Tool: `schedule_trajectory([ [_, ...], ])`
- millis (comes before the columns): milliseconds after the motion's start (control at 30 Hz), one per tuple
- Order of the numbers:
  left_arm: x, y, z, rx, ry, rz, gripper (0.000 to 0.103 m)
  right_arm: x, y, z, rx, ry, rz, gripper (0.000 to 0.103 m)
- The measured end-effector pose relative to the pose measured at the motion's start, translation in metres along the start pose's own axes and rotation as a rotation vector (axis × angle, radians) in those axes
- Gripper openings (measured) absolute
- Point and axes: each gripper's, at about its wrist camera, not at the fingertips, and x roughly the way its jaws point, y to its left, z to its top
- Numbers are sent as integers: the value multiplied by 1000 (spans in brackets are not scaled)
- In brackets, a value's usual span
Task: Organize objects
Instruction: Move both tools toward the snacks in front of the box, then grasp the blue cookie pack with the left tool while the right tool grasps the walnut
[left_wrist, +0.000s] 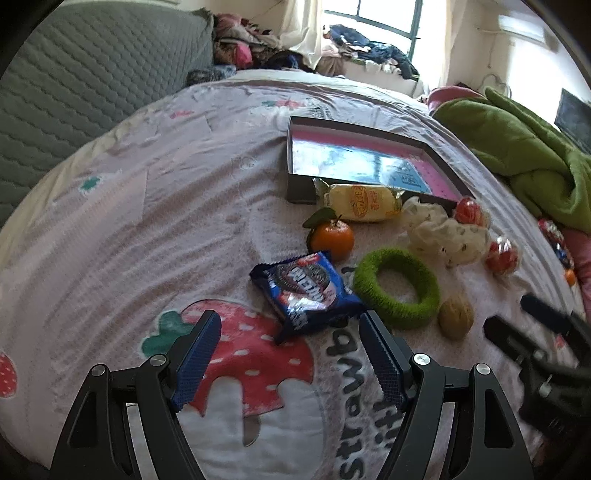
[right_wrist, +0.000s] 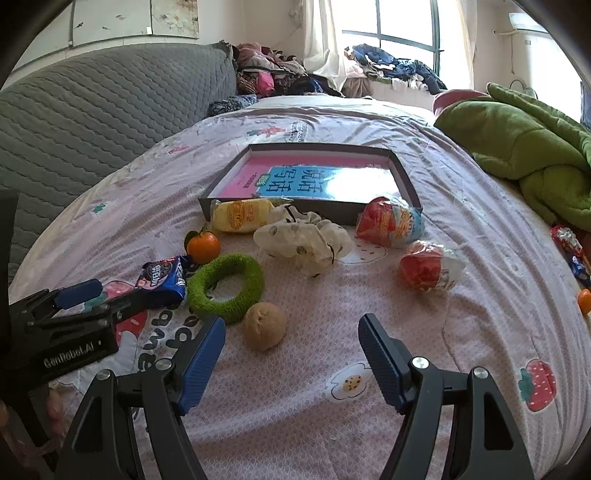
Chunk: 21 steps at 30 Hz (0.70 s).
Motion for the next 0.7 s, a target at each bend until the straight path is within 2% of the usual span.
schedule_trajectory([
  [700,48,-10,28,-78,87,90,79,44,5,3,-16,78,-11,74],
])
